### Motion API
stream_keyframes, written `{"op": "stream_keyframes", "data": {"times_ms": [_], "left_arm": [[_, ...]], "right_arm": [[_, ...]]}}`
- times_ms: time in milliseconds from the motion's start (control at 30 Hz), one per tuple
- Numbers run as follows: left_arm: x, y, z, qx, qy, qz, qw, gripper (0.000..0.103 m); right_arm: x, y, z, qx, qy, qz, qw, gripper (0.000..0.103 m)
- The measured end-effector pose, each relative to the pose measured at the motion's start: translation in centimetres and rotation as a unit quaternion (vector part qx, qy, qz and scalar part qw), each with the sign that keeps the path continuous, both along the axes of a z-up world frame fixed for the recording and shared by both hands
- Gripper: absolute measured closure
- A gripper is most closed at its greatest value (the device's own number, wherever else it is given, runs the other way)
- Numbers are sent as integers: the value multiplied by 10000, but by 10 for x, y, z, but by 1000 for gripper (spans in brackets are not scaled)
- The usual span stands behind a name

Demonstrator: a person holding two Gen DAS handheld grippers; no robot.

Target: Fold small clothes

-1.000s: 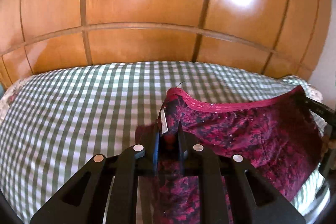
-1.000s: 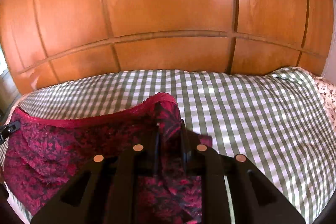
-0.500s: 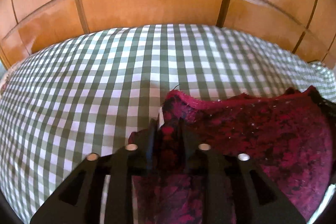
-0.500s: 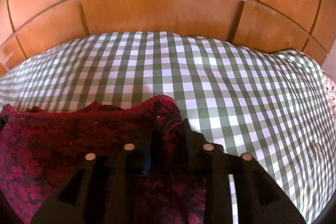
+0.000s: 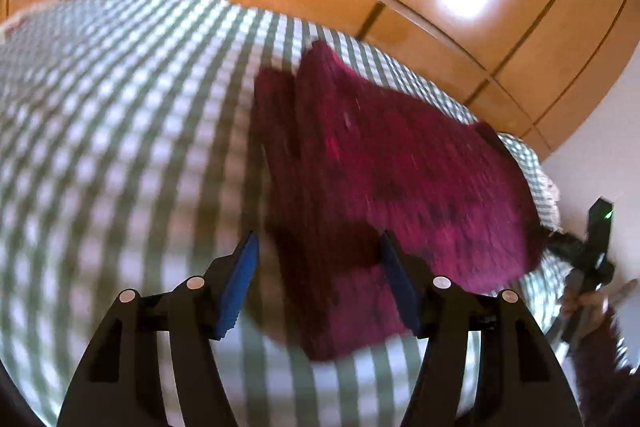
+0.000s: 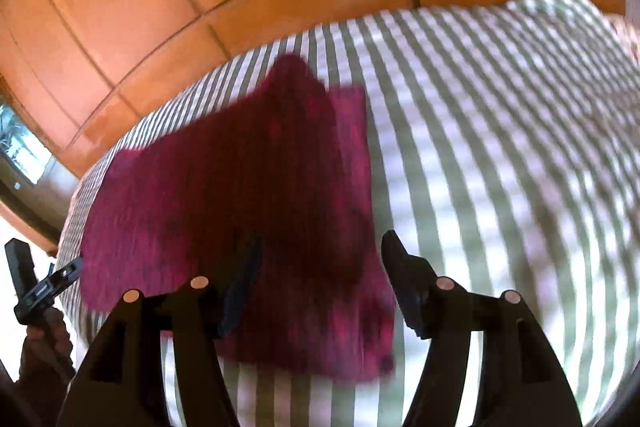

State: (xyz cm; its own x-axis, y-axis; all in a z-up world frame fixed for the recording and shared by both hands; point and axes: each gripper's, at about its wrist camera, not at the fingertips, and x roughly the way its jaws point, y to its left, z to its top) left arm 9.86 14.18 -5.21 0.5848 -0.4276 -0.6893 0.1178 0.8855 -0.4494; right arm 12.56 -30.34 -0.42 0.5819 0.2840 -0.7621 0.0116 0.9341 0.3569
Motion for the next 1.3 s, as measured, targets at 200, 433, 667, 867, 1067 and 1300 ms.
{"op": "stream_keyframes", "data": {"times_ms": [200,433,667,867,1067,1300], "left_arm": [[-9,-13,-16,-318,285,-81,9991,82],[-36,-2,4,-413,232,-112,9988,88],[-78,1,7,-242,425,-83,9988,82],[-75,5,47,-33,-314,335,9989,44],[-55,-56,61,500,-780,-334,9951,44],[-12,-91,12,1522,-427,-557,9859,44]], "right_arm": [[-13,15,-8,-107,-6,-116,9999,88],[-53,11,23,174,-206,228,9994,91],[-108,15,10,66,167,491,9986,86],[-93,8,33,-120,-426,-12,9990,45],[-36,29,22,-639,-244,82,9976,78],[-10,36,5,-1962,-252,-172,9801,94]]}}
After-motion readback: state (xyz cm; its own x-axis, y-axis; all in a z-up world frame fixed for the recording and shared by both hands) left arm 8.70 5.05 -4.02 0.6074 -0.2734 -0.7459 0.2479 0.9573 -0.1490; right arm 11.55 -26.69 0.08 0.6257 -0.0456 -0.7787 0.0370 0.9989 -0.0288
